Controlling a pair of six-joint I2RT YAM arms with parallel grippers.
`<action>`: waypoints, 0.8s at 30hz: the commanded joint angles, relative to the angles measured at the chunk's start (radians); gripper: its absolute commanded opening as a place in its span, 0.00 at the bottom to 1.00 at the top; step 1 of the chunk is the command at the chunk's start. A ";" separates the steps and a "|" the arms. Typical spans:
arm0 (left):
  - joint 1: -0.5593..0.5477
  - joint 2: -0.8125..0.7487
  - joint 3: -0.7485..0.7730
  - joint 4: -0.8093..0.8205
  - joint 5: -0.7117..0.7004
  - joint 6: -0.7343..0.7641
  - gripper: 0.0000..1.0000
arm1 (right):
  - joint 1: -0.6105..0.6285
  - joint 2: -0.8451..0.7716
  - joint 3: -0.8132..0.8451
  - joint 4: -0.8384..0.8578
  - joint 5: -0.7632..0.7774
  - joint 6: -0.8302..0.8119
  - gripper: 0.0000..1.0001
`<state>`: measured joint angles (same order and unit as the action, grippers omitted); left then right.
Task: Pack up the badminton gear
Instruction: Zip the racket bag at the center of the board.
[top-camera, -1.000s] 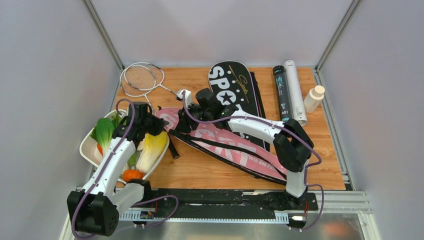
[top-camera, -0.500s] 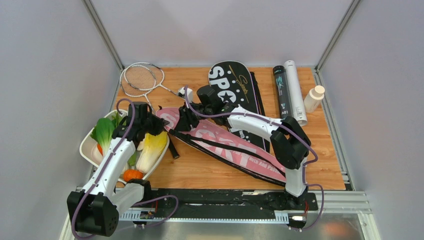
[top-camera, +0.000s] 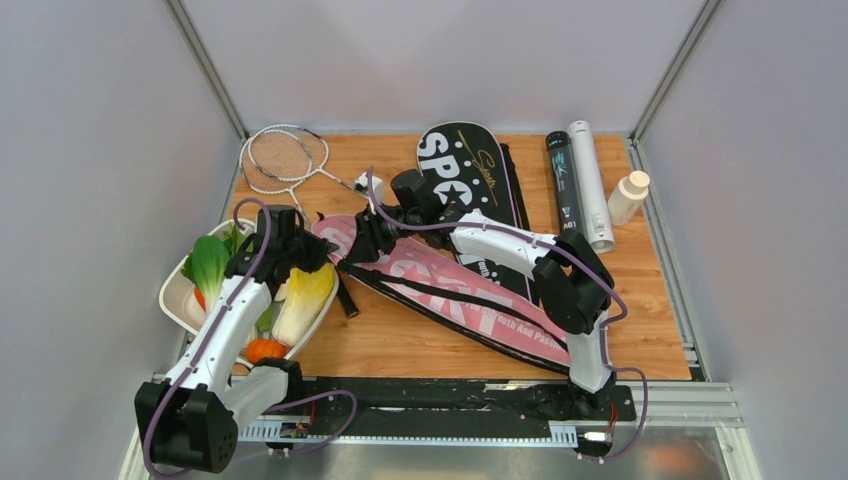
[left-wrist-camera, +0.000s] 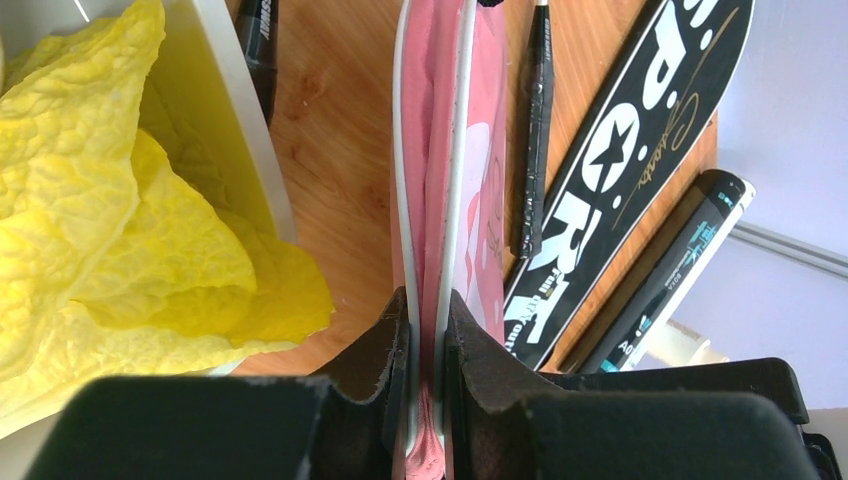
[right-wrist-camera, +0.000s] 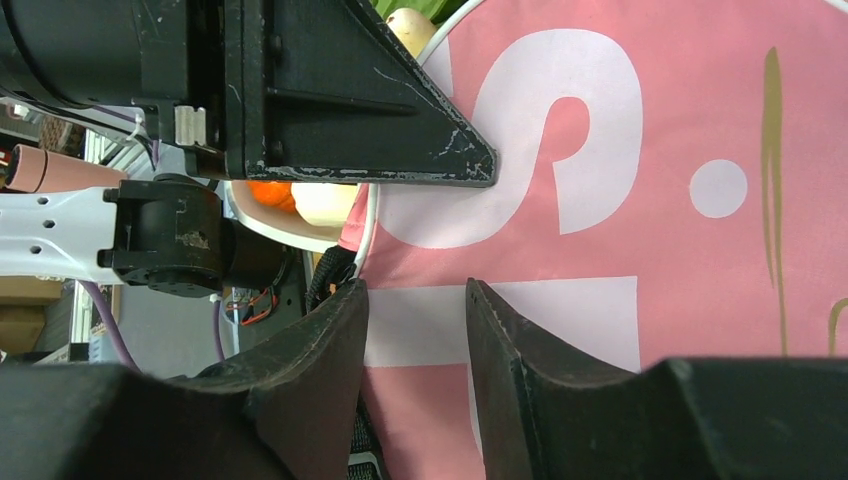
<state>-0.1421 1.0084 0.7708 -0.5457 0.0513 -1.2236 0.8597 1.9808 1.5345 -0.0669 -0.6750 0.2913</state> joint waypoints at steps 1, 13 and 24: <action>-0.006 -0.011 0.009 0.112 0.041 0.004 0.10 | 0.028 -0.035 0.027 0.052 -0.118 0.059 0.47; -0.005 -0.008 0.005 0.118 0.046 0.002 0.10 | 0.010 -0.050 -0.015 0.145 0.004 0.338 0.37; -0.005 -0.008 0.002 0.119 0.045 -0.001 0.10 | -0.003 -0.115 -0.104 0.164 0.093 0.370 0.37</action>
<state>-0.1425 1.0088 0.7612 -0.5022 0.0689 -1.2251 0.8612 1.9545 1.4696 0.0540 -0.6266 0.6197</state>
